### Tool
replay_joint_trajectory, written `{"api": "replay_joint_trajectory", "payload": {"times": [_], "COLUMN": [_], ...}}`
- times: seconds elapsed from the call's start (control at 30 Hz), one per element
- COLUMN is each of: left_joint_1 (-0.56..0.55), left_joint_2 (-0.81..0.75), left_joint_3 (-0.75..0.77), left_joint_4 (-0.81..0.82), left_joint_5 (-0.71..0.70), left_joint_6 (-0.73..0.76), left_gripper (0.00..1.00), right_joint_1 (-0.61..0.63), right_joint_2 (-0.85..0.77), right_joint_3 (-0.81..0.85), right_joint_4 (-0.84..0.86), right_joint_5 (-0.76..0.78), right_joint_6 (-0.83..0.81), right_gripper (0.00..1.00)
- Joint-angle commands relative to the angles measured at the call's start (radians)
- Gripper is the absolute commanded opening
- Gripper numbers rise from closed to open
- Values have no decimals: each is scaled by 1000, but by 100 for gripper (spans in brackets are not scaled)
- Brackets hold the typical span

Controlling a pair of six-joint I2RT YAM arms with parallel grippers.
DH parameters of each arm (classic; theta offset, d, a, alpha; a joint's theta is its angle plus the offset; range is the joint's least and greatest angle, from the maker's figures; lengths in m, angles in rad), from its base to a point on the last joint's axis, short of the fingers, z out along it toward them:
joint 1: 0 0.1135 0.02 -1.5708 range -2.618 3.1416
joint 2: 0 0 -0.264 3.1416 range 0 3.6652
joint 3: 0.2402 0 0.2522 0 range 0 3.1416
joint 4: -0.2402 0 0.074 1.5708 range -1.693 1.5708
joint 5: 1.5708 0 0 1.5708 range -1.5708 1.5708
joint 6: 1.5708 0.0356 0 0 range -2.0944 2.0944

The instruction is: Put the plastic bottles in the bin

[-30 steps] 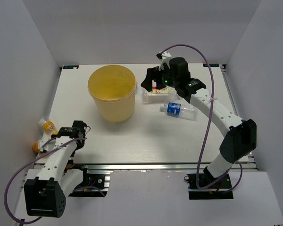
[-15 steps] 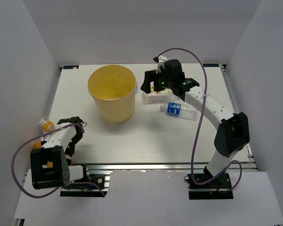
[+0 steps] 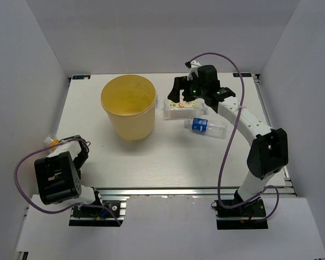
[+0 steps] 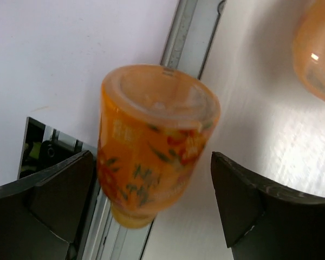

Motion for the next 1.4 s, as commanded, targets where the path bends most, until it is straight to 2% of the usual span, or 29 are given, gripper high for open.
{"api": "replay_joint_trajectory", "payload": {"times": [0.0,0.03,0.2,0.3,0.37,0.43,0.47,0.5,0.6,0.77,0.83,1.0,1.03,1.1,1.17,1.2,1.37], "left_joint_1": [59,67,71,70,70,68,68,67,64,33,-8,-31,-31,-31,-37,-51,-201], "left_joint_2": [36,52,135,104,31,-31,-96,-130,-258,-411,-468,-504,-476,-423,-331,-303,-133], "left_joint_3": [-33,-39,1,7,-11,-25,-31,-39,-34,50,137,387,474,563,660,679,836], "left_joint_4": [122,130,97,94,120,145,153,151,186,277,320,380,413,471,528,610,775], "left_joint_5": [-6,-6,9,24,43,87,101,113,207,397,451,469,471,559,682,781,885], "left_joint_6": [60,68,70,105,155,209,229,238,338,485,537,597,634,677,720,726,804], "left_gripper": [98,97,76,70,66,52,42,26,1,0,0,0,0,0,0,0,4], "right_joint_1": [-2,-3,-6,-8,-9,-12,-12,-12,-17,-23,-28,-44,-44,-46,-48,-49,-52], "right_joint_2": [19,19,13,-3,-13,-32,-39,-53,-90,-192,-229,-354,-369,-412,-450,-461,-512], "right_joint_3": [29,34,35,16,0,-24,-30,-46,-86,-164,-216,-332,-354,-417,-466,-480,-531], "right_joint_4": [32,29,23,28,38,49,51,54,72,107,123,157,158,163,163,163,138], "right_joint_5": [-36,-35,-27,-26,-24,-24,-24,-24,-20,16,37,103,109,125,160,175,212], "right_joint_6": [17,16,22,32,45,48,51,54,63,75,82,105,102,95,79,69,-21], "right_gripper": [89,89,89,90,89,89,89,89,89,89,89,89,89,89,89,89,89]}}
